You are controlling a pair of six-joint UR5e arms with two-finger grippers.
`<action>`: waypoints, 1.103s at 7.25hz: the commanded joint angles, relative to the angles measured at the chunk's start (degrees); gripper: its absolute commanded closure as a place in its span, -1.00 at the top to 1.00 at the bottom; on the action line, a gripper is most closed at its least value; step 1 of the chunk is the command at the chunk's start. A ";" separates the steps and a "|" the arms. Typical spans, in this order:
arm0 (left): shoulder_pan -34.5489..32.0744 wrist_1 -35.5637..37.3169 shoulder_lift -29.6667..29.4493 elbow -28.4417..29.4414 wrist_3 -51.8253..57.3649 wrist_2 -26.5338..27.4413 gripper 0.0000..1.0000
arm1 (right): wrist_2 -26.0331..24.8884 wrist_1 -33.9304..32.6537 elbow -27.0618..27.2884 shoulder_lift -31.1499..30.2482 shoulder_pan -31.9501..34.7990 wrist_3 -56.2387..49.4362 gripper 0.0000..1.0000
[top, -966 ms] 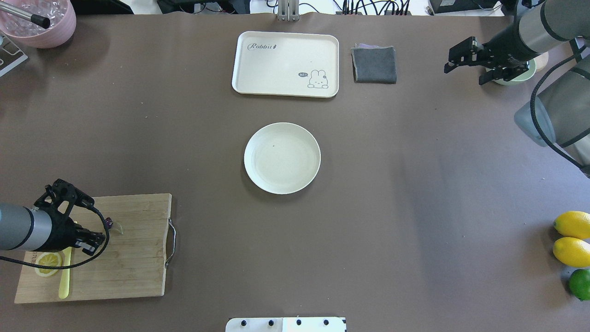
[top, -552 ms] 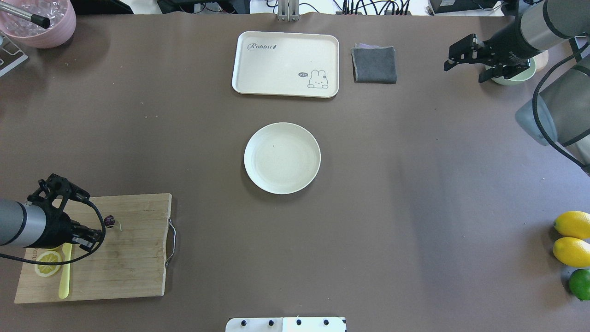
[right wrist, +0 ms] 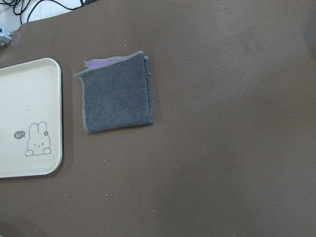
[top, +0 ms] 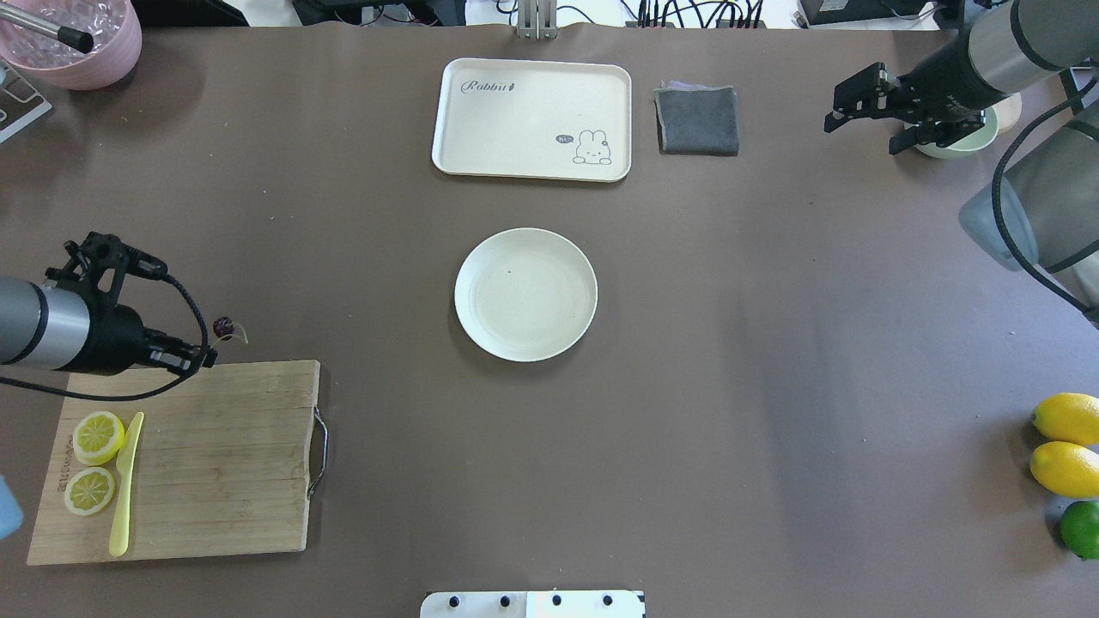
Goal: Place red cherry on plate
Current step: 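Carry the cherries with the left gripper over the white plate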
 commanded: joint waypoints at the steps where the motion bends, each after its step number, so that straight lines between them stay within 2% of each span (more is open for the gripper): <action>1: -1.35 9.61 -15.52 2.10 -8.50 0.17 -1.00 | 0.11 -0.14 -0.28 -0.21 0.05 -0.53 1.00; 2: -0.74 14.28 -22.21 2.19 -13.18 0.26 -1.00 | 0.20 -0.14 -0.28 -0.21 -0.03 -0.53 1.00; 3: 3.01 16.67 -26.19 2.45 -16.71 4.44 -1.00 | 0.20 -0.14 -0.28 -0.21 -0.03 -0.53 1.00; 4: 10.53 16.87 -31.19 5.85 -20.40 13.09 -1.00 | 0.20 -0.14 -0.28 -0.30 -0.03 -0.53 1.00; 5: 14.26 16.70 -36.72 11.11 -22.44 18.22 -1.00 | 0.20 -0.14 -0.20 -0.21 0.05 -0.53 1.00; 6: 16.12 16.43 -40.61 16.20 -25.07 20.45 -1.00 | 0.20 -0.14 -0.11 -0.21 0.05 -0.53 1.00; 7: 16.75 16.08 -42.47 20.26 -25.36 23.61 -1.00 | 0.20 -0.14 -0.02 -0.30 0.05 -0.53 1.00; 8: 16.84 12.69 -42.58 23.69 -25.19 25.20 -1.00 | 0.20 -0.14 0.07 -0.30 0.05 -0.53 1.00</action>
